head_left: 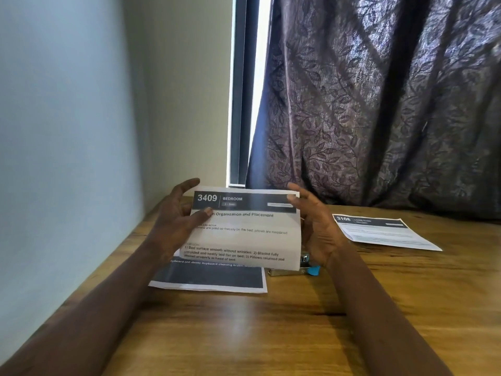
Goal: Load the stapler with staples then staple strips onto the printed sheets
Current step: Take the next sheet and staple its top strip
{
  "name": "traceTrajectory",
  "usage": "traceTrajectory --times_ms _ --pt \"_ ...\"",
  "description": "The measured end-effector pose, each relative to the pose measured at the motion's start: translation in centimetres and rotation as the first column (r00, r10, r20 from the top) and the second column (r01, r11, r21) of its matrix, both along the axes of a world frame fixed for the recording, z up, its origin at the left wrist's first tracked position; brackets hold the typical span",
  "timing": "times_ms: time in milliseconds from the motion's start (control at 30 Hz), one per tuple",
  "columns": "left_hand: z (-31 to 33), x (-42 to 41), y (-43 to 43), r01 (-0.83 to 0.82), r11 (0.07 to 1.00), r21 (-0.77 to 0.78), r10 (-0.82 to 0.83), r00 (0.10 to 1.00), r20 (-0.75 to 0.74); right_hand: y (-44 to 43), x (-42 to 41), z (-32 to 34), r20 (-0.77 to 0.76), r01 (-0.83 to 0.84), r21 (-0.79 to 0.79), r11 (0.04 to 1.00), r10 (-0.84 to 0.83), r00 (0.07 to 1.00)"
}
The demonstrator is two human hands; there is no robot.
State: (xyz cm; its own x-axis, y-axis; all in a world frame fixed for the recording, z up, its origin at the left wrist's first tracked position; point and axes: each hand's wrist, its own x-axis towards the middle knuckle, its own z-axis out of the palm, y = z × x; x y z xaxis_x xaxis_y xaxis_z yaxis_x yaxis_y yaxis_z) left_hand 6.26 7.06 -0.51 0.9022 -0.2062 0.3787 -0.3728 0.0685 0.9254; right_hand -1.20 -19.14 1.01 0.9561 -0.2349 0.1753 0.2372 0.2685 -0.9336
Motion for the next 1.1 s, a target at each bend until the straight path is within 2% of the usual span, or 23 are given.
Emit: traceTrajectory --times_ms 100,233,400,500,600,700,833,900,1000,1100 --pt "0.3 -0.3 0.1 0.069 0.997 0.036 -0.07 0.998 0.001 -0.3 -0.2 0.3 0.025 -0.06 0.038 0.997 0.059 0.998" --pt "0.5 -0.8 0.1 0.119 0.992 0.036 -0.119 0.993 0.006 -0.3 -0.2 -0.1 -0.005 -0.037 -0.104 0.994 0.037 0.999" --pt "0.2 -0.5 0.0 0.041 0.993 0.112 -0.051 0.994 0.092 -0.3 0.2 -0.4 0.006 0.021 -0.237 0.971 -0.02 1.0" --pt "0.1 -0.4 -0.2 0.016 0.987 0.161 -0.037 0.991 0.129 -0.1 0.0 -0.2 -0.041 0.075 -0.305 0.949 -0.092 0.995" --pt "-0.2 0.1 -0.1 -0.077 0.968 0.241 0.025 0.977 0.21 0.2 -0.2 -0.4 -0.032 0.156 -0.437 0.886 -0.189 0.982" --pt "-0.4 0.4 0.0 -0.213 0.899 0.382 0.077 0.937 0.341 0.7 -0.2 -0.7 0.096 0.271 -0.602 0.751 -0.269 0.958" --pt "-0.2 -0.5 0.1 -0.471 0.726 0.501 0.178 0.833 0.524 2.7 -0.2 -1.5 0.268 0.37 -0.795 0.481 -0.27 0.925" --pt "0.0 -0.3 0.7 -0.54 0.661 0.52 0.239 0.809 0.536 4.1 0.1 -2.1 0.309 0.372 -0.86 0.35 -0.223 0.925" --pt "0.1 -0.2 1.6 -0.595 0.551 0.585 0.324 0.799 0.507 6.1 0.8 -2.5 0.281 0.299 -0.946 0.126 -0.146 0.949" --pt "-0.5 -0.1 1.6 -0.588 0.489 0.644 0.341 0.808 0.48 7.3 1.2 -2.8 0.235 0.24 -0.971 0.019 -0.14 0.962"
